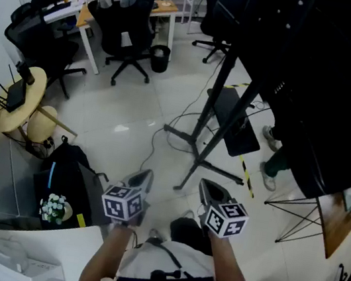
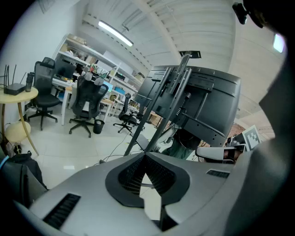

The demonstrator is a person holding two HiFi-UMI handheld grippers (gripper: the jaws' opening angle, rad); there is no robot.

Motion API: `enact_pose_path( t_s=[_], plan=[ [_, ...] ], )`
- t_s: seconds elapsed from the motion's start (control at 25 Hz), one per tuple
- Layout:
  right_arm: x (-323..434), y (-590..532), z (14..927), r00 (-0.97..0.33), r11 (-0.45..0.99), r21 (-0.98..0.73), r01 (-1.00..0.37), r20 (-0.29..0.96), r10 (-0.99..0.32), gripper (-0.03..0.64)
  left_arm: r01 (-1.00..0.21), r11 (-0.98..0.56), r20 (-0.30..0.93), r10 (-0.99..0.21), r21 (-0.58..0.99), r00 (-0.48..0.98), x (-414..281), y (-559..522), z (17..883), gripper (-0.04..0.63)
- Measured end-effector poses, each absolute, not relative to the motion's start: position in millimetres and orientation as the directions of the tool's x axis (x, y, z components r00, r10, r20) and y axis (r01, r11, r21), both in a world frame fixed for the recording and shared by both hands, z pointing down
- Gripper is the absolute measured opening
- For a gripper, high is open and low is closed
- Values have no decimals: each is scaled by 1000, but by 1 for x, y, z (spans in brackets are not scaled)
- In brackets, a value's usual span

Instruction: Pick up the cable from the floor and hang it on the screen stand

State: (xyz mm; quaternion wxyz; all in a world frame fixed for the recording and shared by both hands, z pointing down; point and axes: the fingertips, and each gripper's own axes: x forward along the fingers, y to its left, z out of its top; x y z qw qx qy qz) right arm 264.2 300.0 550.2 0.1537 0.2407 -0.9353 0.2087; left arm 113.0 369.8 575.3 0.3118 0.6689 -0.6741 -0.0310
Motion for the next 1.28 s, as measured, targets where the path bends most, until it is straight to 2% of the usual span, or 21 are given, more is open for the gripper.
enact_pose_path(
  t_s=[0.52,1.28],
  plan=[
    [197,267,566,-864,816,-346,-463,384,-327,0,-881,155,403,-914,448,44,58,345,590,2],
    [70,62,563,-872,794,-397,-460,371,-320,0,-907,103,473,-874,408,114,-44,131,597,2]
  ],
)
